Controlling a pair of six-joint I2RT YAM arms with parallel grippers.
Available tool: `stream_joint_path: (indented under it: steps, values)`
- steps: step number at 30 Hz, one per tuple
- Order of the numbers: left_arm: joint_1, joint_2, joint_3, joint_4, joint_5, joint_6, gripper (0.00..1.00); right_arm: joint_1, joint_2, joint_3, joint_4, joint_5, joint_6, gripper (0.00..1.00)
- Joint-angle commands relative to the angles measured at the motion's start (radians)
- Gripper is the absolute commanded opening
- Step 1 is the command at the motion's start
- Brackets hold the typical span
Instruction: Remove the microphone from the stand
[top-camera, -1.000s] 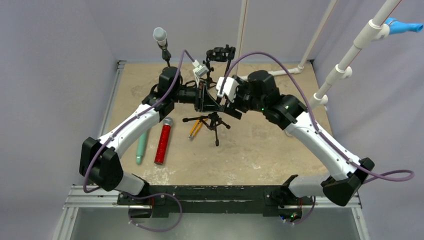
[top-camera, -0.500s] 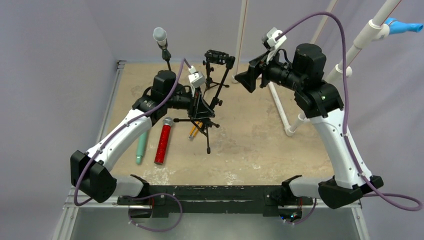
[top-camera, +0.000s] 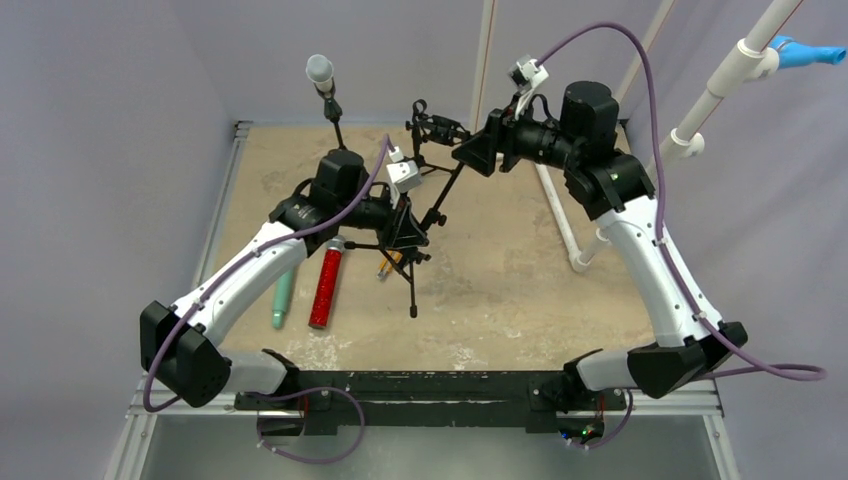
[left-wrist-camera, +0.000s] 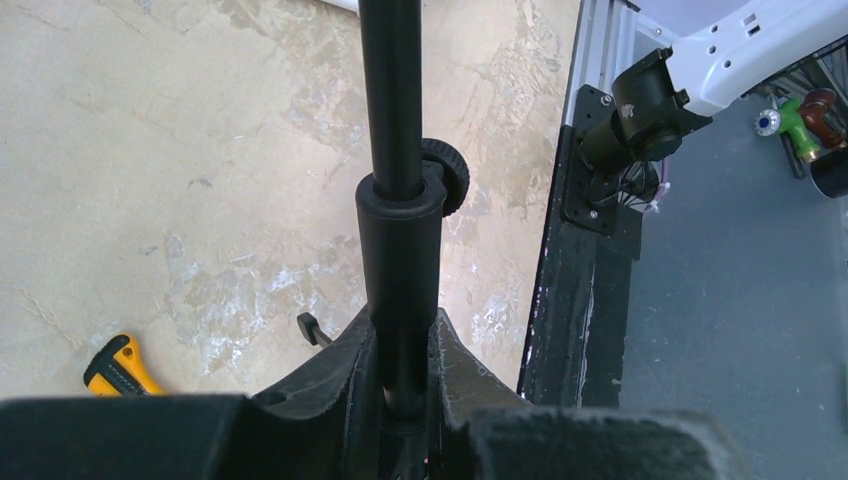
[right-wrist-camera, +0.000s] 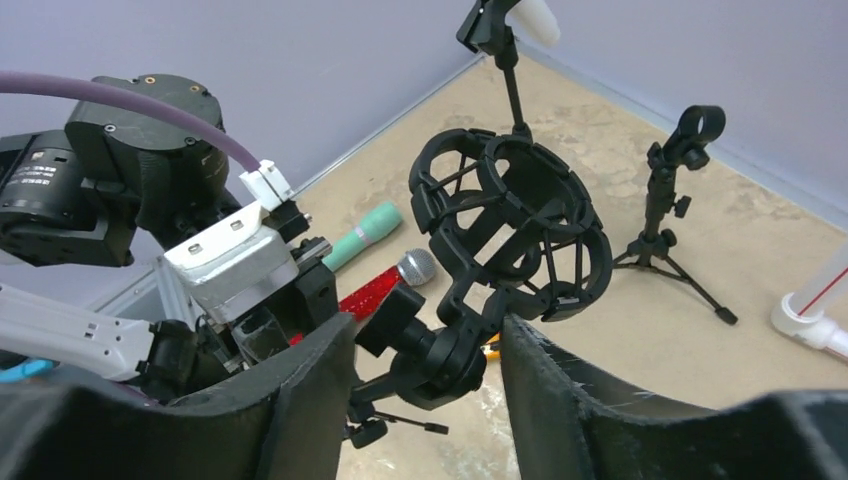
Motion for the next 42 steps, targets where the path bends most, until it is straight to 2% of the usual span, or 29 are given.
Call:
stream_joint_path:
  steps: [1, 7, 8, 23, 24, 27, 29, 30, 35, 42]
  values:
    - [-0.013, -0.032, 0.060, 0.046, -0.009, 0.039, 0.00, -0.004, -0.012, -0.063, 0.079, -0.033, 0.053, 0.46]
    - [-0.014, -0.008, 0.086, 0.082, -0.034, -0.009, 0.00, -0.003, -0.028, -0.173, 0.130, -0.026, 0.059, 0.05]
    - [-0.015, 0.000, 0.094, 0.085, -0.042, -0.010, 0.00, -0.002, -0.030, -0.190, 0.138, -0.025, 0.059, 0.00]
    - [-0.038, 0.120, 0.251, 0.064, -0.121, -0.084, 0.00, 0.051, -0.037, -0.379, 0.214, -0.018, 0.045, 0.00]
    - [-0.037, 0.127, 0.255, 0.063, -0.123, -0.084, 0.00, 0.054, -0.040, -0.388, 0.218, -0.021, 0.043, 0.06]
    - [-0.037, 0.135, 0.255, 0.062, -0.132, -0.073, 0.00, 0.054, -0.050, -0.387, 0.197, -0.008, 0.018, 0.33]
    - [-0.038, 0.132, 0.240, 0.063, -0.135, -0.062, 0.00, 0.054, -0.060, -0.371, 0.175, 0.005, -0.004, 0.58]
    - [-0.037, 0.129, 0.235, 0.066, -0.134, -0.058, 0.00, 0.054, -0.065, -0.370, 0.168, 0.008, -0.014, 0.62]
    - [-0.038, 0.122, 0.222, 0.078, -0.085, -0.053, 0.00, 0.054, -0.067, -0.392, 0.169, 0.007, -0.026, 0.65]
    - [-0.040, 0.110, 0.194, 0.090, -0.037, -0.045, 0.00, 0.054, -0.063, -0.412, 0.212, -0.055, -0.001, 0.57]
